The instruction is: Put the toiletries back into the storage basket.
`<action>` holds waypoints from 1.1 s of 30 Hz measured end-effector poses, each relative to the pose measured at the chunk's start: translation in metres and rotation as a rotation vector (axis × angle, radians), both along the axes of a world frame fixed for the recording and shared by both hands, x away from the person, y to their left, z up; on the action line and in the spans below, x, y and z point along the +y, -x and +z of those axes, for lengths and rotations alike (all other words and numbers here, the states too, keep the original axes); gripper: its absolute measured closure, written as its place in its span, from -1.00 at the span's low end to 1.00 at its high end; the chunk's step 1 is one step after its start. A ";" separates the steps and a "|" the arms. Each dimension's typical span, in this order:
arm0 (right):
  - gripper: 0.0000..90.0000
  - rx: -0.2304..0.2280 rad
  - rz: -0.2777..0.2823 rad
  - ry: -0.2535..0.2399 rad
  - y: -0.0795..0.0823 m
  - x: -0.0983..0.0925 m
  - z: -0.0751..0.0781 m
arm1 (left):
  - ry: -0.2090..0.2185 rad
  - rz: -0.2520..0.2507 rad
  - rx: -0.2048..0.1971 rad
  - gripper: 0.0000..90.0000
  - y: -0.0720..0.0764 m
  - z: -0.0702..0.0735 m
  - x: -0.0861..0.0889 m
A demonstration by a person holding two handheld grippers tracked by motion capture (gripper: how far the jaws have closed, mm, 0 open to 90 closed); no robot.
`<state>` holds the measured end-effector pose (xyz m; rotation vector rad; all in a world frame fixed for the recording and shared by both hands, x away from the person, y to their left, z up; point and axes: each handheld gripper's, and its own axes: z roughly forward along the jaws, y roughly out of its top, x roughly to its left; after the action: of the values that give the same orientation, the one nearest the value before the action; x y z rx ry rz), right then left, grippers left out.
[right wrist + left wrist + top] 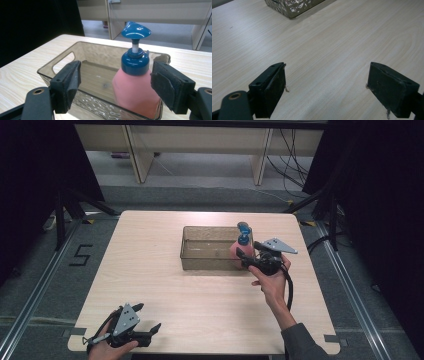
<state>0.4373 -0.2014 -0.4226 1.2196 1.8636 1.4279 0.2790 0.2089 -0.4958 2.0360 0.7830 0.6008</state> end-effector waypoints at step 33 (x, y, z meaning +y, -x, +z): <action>-0.43 0.015 0.032 -0.050 0.029 -0.009 -0.003 | -0.002 0.001 -0.003 -0.67 0.000 0.000 0.000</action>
<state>0.4085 -0.2104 -0.4257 1.2324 1.8764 1.4945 0.2789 0.2092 -0.4955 2.0358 0.7819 0.6053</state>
